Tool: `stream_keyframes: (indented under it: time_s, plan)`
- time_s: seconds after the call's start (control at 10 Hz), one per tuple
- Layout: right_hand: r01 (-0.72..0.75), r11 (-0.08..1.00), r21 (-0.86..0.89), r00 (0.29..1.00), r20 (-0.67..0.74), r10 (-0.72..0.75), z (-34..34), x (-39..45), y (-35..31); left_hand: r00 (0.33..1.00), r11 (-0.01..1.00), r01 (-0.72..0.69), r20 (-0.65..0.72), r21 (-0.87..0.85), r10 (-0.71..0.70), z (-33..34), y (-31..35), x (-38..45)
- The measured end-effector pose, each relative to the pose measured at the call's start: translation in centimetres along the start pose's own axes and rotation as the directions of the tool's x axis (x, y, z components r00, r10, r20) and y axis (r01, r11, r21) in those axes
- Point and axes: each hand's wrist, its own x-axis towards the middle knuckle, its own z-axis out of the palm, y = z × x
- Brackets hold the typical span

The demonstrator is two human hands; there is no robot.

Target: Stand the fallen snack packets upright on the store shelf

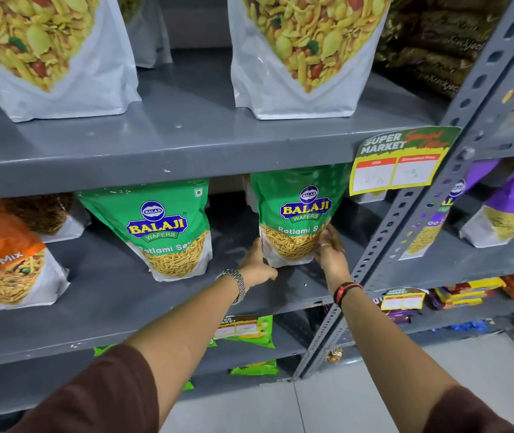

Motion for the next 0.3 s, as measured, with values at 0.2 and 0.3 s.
stream_keyframes:
  time_s: [0.2, 0.3]
  plan:
    - [-0.002, 0.999, -0.044, 1.0, 0.03, 0.003, -0.3, 0.4, 0.1, 0.992, 0.988, -0.106, -0.055, 0.113, 0.113, -0.5, -0.4, -0.3]
    - [0.002, 0.994, -0.106, 0.999, 0.047, 0.003, -0.5, -0.5, 0.1, 0.969, 0.955, -0.14, -0.164, 0.262, 0.187, -1.1, -1.3, -2.1]
